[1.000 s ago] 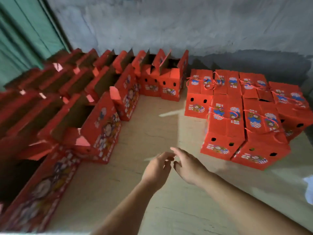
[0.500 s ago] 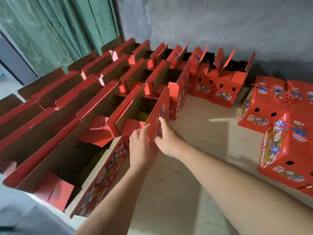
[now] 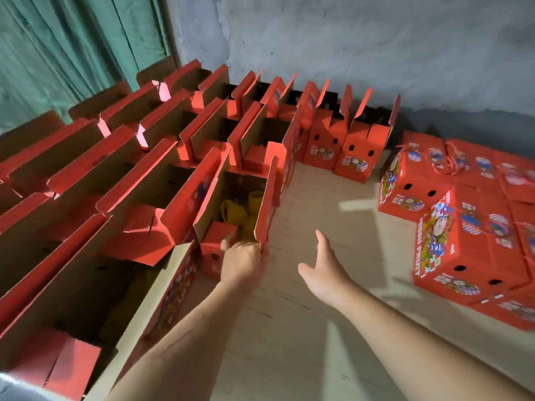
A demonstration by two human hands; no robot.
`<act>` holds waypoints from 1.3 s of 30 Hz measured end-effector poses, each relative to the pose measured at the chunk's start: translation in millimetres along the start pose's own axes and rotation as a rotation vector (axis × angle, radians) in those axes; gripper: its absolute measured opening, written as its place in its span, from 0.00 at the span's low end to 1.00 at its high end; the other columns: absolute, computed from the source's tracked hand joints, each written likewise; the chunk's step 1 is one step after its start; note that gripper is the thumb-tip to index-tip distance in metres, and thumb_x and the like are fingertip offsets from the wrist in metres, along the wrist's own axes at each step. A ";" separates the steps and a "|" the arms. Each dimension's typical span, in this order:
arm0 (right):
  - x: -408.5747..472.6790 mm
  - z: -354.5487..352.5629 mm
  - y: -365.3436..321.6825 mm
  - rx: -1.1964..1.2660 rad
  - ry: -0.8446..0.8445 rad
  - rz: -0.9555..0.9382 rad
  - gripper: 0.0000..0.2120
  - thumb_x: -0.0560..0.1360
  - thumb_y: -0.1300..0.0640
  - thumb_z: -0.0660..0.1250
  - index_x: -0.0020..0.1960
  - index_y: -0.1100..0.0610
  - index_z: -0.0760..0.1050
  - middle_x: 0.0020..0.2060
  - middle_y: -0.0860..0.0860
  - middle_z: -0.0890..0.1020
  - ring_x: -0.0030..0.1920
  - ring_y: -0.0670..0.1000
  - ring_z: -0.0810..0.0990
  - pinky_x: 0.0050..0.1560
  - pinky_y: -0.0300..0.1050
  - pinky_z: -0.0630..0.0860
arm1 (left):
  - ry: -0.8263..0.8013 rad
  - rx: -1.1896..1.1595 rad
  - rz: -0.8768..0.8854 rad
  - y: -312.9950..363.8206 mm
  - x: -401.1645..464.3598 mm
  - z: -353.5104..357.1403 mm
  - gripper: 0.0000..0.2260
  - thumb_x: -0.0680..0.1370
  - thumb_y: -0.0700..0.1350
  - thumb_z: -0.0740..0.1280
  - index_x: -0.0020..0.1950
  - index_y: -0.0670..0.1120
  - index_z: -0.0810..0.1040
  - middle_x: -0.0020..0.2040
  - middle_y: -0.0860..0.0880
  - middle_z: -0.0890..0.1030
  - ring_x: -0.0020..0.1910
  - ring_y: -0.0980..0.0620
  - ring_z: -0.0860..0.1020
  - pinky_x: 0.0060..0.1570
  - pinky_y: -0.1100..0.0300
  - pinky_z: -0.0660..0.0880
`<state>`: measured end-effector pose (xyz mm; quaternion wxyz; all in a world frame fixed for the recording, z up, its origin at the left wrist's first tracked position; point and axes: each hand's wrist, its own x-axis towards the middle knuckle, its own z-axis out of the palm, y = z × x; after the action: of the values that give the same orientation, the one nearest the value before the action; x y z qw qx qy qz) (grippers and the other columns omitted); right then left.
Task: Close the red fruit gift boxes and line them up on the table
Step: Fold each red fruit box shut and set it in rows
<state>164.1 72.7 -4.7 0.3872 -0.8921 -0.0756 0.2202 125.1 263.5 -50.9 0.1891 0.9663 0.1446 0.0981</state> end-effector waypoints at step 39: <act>-91.2 -182.2 151.5 -0.843 -0.071 0.368 0.42 0.77 0.62 0.62 0.83 0.59 0.42 0.81 0.64 0.40 0.81 0.66 0.44 0.79 0.61 0.49 | -0.072 -0.671 0.201 273.0 -227.3 27.5 0.36 0.77 0.39 0.68 0.79 0.60 0.58 0.69 0.57 0.66 0.64 0.55 0.73 0.67 0.64 0.67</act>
<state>159.7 -179.3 26.0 -0.0576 -0.9622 -0.0121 0.2659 -15.4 -59.7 1.0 0.4906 0.8625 0.0015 0.1242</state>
